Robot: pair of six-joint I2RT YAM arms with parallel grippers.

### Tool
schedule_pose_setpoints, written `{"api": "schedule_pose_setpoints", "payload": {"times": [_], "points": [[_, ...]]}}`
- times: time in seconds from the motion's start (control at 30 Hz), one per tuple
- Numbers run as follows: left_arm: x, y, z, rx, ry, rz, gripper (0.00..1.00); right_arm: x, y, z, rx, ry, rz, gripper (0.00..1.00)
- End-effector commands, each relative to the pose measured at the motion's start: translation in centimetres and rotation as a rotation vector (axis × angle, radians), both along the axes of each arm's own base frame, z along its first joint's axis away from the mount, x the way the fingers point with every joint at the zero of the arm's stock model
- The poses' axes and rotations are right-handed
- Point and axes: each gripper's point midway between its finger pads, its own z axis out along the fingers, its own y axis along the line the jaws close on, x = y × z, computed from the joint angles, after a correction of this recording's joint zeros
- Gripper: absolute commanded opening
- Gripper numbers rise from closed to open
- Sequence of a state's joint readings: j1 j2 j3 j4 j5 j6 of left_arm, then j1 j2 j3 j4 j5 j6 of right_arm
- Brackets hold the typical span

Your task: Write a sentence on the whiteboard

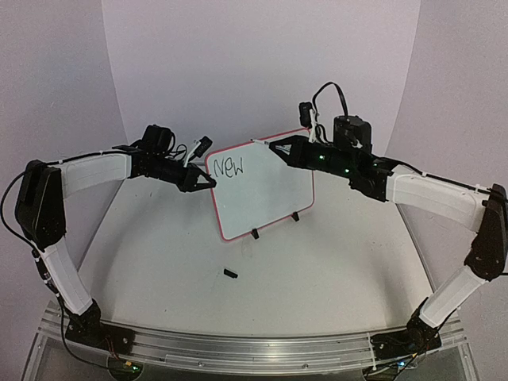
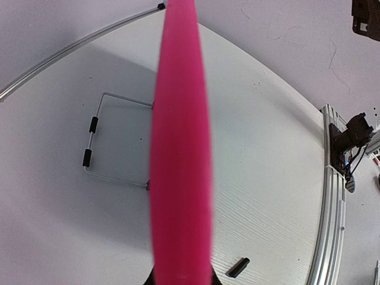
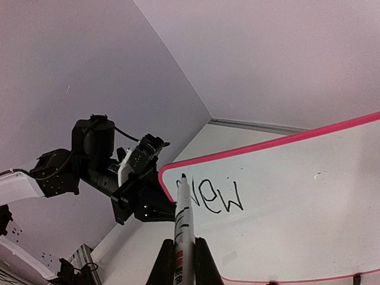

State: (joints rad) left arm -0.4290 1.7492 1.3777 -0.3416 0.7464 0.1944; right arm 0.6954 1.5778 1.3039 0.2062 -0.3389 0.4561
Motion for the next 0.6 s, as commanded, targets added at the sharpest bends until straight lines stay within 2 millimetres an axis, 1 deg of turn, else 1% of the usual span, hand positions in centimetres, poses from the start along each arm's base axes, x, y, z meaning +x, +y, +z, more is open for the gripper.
{"api": "schedule_pose_setpoints", "payload": {"times": [0.0, 0.23, 0.4, 0.57], "points": [[-1.9, -0.2, 0.0, 0.023, 0.046, -0.033, 0.00, -0.5, -1.0, -0.2, -0.036, -0.010, 0.004, 0.00], [-2.1, -0.4, -0.1, 0.028, 0.049, -0.037, 0.00, 0.4, -2.0, -1.4, -0.046, 0.016, 0.016, 0.00], [-2.3, -0.6, -0.4, 0.035, 0.051, -0.043, 0.00, 1.1, -1.5, -1.9, -0.045, 0.031, 0.045, 0.00], [-2.3, -0.7, -0.7, 0.042, 0.056, -0.044, 0.00, 2.1, -1.1, -2.3, -0.045, 0.032, 0.033, 0.00]]}}
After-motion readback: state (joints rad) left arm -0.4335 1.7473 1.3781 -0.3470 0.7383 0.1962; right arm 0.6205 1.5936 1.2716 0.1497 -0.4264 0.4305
